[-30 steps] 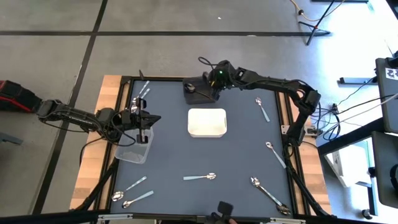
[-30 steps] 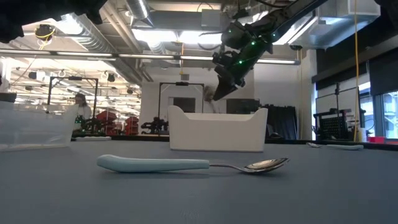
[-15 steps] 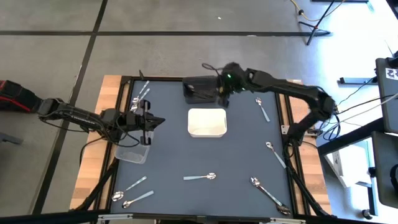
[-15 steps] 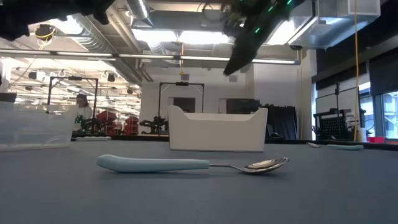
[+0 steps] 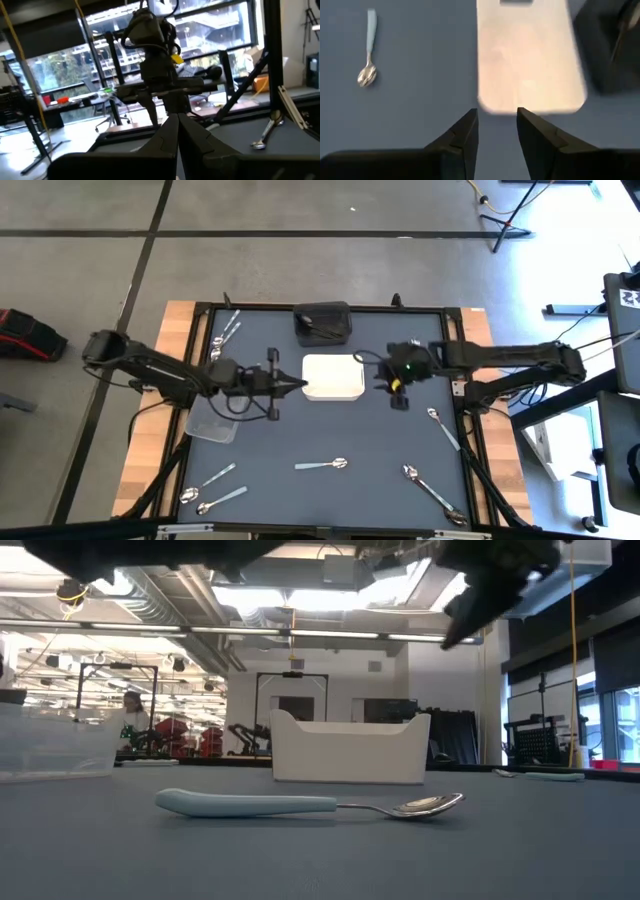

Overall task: Sort silverware by color (type)
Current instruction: Put the black spoon into the black bin

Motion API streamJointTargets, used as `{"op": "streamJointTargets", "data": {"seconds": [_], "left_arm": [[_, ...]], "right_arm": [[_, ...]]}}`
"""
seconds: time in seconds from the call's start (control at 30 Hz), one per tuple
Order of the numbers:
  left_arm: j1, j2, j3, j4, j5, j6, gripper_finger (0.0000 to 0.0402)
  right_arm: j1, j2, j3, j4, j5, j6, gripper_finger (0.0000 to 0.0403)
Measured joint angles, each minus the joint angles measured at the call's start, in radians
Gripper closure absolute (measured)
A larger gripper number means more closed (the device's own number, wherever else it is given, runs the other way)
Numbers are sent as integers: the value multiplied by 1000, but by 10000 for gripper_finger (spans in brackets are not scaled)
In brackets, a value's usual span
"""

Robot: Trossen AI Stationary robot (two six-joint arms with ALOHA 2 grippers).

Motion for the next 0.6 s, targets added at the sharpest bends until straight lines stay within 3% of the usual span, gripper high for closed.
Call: {"op": "streamJointTargets", "data": {"seconds": [0.2,0.37,0.47,0.6], "left_arm": [[-1,126,86,0,0,1,399],[-2,173,127,-14,-34,0,397],[-13,179,148,-40,-31,-2,378],[-53,181,175,-129,-25,-5,335]], "right_arm": [[94,-20,-37,-166,69,192,278],[137,-20,-74,-225,0,335,278],[190,-20,-98,-221,-32,408,278],[312,-20,-122,-219,6,490,278]]}}
